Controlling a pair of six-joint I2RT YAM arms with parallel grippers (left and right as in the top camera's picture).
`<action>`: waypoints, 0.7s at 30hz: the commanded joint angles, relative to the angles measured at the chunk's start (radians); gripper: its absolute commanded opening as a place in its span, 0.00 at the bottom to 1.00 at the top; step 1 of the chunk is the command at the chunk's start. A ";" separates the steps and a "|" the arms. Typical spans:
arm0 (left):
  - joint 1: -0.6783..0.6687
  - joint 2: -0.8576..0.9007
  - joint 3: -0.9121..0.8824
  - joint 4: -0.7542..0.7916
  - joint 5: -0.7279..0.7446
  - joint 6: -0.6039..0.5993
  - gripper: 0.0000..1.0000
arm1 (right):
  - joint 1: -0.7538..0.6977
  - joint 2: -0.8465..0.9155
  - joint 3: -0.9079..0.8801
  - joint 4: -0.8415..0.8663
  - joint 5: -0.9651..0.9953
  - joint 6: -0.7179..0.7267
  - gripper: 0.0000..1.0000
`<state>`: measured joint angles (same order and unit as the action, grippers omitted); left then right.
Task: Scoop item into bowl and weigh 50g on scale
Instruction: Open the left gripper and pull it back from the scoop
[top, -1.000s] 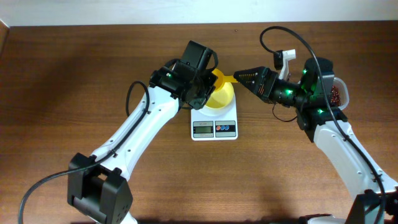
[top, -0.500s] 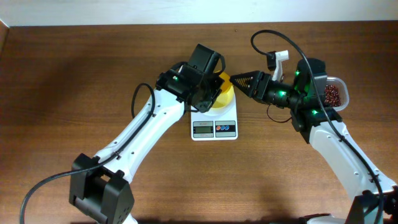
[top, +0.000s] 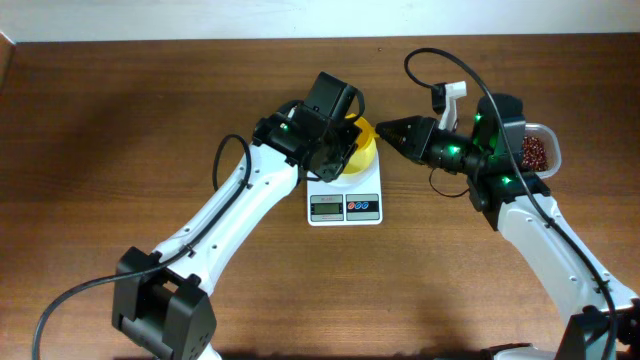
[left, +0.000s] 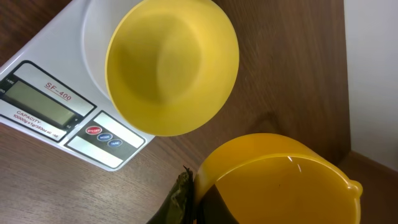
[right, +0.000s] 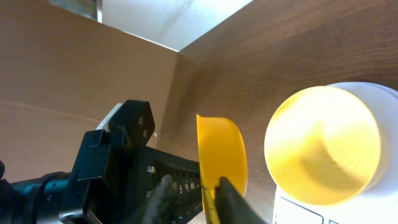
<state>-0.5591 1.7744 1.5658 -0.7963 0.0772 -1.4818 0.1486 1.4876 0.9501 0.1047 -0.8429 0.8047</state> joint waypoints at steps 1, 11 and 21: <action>-0.017 -0.023 0.017 0.003 0.012 0.002 0.06 | 0.008 -0.003 0.017 -0.010 -0.009 -0.014 0.18; -0.017 -0.023 0.017 0.003 0.012 0.002 0.10 | 0.008 -0.003 0.017 -0.015 -0.009 -0.015 0.09; -0.017 -0.023 0.017 0.002 0.011 0.002 0.18 | 0.008 -0.003 0.017 -0.063 0.033 -0.014 0.04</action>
<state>-0.5694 1.7744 1.5658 -0.8028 0.0780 -1.4853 0.1486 1.4876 0.9524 0.0521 -0.8261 0.8040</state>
